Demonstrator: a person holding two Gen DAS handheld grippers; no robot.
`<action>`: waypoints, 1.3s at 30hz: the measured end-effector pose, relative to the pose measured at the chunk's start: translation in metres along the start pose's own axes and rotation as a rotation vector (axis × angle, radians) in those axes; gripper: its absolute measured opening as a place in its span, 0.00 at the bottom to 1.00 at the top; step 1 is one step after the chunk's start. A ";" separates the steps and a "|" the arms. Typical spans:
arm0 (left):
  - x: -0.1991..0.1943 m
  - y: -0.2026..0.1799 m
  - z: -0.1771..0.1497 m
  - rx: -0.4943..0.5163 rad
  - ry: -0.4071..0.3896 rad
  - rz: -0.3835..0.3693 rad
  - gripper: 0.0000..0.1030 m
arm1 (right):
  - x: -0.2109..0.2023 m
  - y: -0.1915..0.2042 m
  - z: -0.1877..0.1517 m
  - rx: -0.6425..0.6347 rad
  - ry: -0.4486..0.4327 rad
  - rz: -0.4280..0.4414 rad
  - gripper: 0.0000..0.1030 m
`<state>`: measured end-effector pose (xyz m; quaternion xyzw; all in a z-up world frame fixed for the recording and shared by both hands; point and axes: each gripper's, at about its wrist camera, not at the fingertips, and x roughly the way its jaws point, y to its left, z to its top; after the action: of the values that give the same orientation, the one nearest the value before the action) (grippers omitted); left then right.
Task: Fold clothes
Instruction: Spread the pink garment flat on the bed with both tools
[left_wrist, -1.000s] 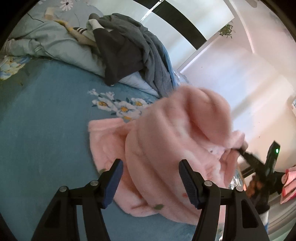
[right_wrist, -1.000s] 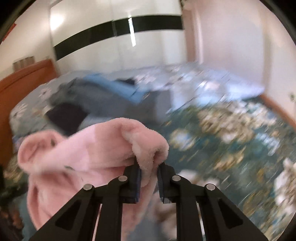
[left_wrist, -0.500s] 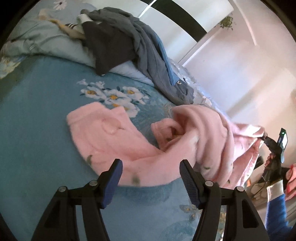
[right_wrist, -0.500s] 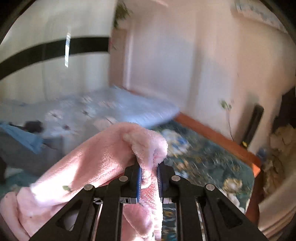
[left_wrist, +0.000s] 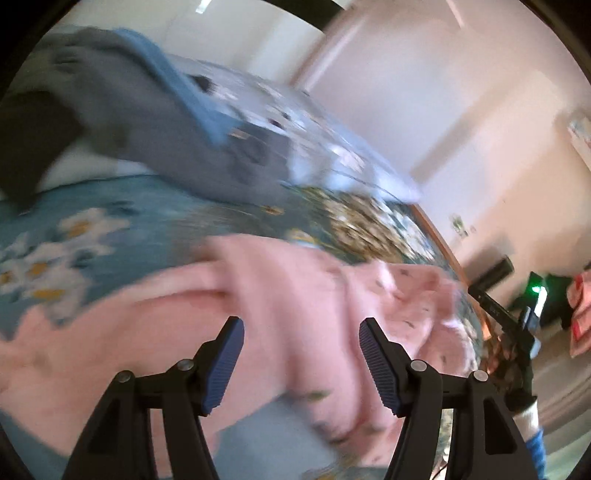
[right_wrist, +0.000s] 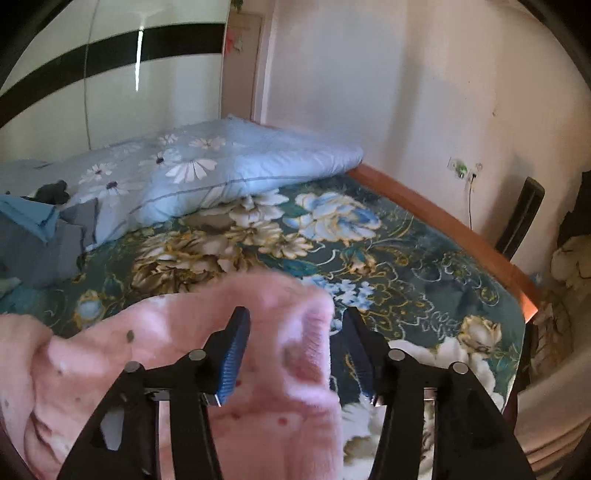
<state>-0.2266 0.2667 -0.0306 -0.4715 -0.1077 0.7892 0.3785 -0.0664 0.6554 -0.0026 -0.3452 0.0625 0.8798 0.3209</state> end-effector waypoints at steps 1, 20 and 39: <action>0.012 -0.006 0.002 0.003 0.016 0.035 0.68 | -0.005 -0.002 -0.004 0.007 -0.001 0.009 0.55; -0.114 -0.020 -0.013 -0.057 -0.263 0.020 0.07 | -0.090 0.035 -0.082 0.037 0.018 0.273 0.55; -0.203 0.103 -0.219 -0.148 -0.186 0.217 0.10 | -0.093 0.077 -0.152 -0.017 0.136 0.359 0.55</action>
<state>-0.0424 0.0134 -0.0668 -0.4318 -0.1485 0.8556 0.2439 0.0244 0.4958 -0.0653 -0.3900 0.1373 0.8979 0.1511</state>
